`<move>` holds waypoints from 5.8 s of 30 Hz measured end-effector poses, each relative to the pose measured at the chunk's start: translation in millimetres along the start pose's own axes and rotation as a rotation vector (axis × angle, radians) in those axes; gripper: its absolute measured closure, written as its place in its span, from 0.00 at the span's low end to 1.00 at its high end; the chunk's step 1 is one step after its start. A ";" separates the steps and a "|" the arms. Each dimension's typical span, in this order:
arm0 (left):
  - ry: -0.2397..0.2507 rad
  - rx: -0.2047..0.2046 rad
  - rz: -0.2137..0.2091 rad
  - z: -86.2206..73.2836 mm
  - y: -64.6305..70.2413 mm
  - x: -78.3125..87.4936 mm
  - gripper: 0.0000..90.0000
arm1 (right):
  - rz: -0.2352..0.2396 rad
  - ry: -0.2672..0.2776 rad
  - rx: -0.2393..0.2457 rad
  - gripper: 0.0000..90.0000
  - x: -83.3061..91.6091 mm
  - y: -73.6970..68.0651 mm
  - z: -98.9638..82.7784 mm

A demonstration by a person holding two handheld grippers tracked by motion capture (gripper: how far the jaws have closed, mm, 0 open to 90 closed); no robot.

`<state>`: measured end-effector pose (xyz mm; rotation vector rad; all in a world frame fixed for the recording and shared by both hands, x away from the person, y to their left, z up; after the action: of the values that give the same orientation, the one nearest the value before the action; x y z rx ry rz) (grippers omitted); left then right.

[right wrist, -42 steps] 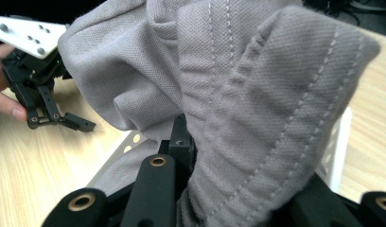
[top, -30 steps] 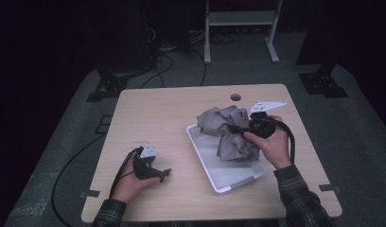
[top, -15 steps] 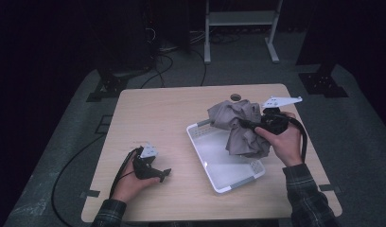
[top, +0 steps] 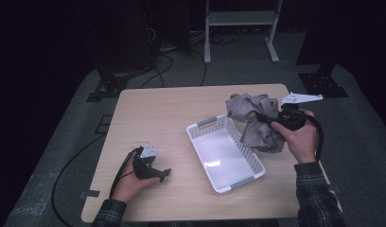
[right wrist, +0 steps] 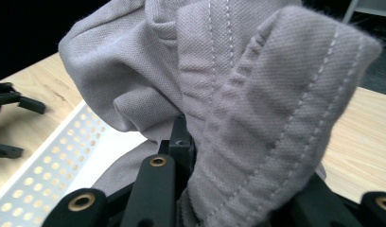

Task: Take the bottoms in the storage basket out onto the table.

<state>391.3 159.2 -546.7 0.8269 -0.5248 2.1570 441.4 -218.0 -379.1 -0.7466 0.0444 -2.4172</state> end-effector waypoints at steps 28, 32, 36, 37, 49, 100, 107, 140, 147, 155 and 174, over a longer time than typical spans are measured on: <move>0.004 0.001 0.001 0.2 0.1 -0.3 0.00 | -0.168 -0.053 -0.085 0.77 -8.4 73.8 -35.7; 0.002 -0.002 0.001 0.1 -0.1 -0.2 0.00 | -0.190 -0.068 -0.088 0.77 -15.1 84.5 -45.5; 0.001 -0.002 0.001 0.1 -0.1 -0.2 0.00 | -0.213 -0.086 -0.087 0.77 -20.6 93.4 -54.2; 0.001 -0.002 0.001 0.1 -0.1 -0.2 0.00 | -0.213 -0.086 -0.087 0.77 -20.6 93.4 -54.2; 0.002 -0.002 0.001 0.1 0.0 -0.2 0.00 | -0.259 -0.129 -0.093 0.76 -36.6 114.9 -76.9; 0.002 0.000 -0.001 0.1 -0.1 -0.1 0.00 | -0.018 -0.115 0.006 0.99 -17.6 39.0 -72.5; 0.001 -0.001 0.001 0.1 -0.1 -0.1 0.00 | -0.011 -0.160 0.044 0.99 -16.5 27.6 -89.7; 0.050 0.006 0.004 19.7 3.8 -1.1 0.36 | 0.056 -0.227 0.066 0.99 -10.7 2.3 -125.0; 0.109 0.031 -0.035 40.5 11.9 6.2 0.76 | 0.075 -0.249 0.076 0.99 -14.7 -1.4 -128.7; 0.099 0.088 -0.090 69.0 17.4 -8.6 1.00 | 0.091 -0.273 0.076 0.99 -20.8 -3.7 -132.5; 0.108 0.080 -0.075 99.4 21.9 -39.7 1.00 | 0.140 -0.290 0.100 0.99 -33.3 -9.9 -130.2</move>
<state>433.5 66.7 -506.5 0.7558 -0.3490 2.1519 390.0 -209.4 -503.3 -1.0039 -0.1345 -2.1419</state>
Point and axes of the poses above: each handheld gripper's, and its own axes: x roughly backward along the jaws, z roughly out of its top, y roughly to its right, the point moved 9 cm from there along -x, roughly forward along the jaws, and after that the axes turned 7 degrees about -x, right-handed, at the moved point
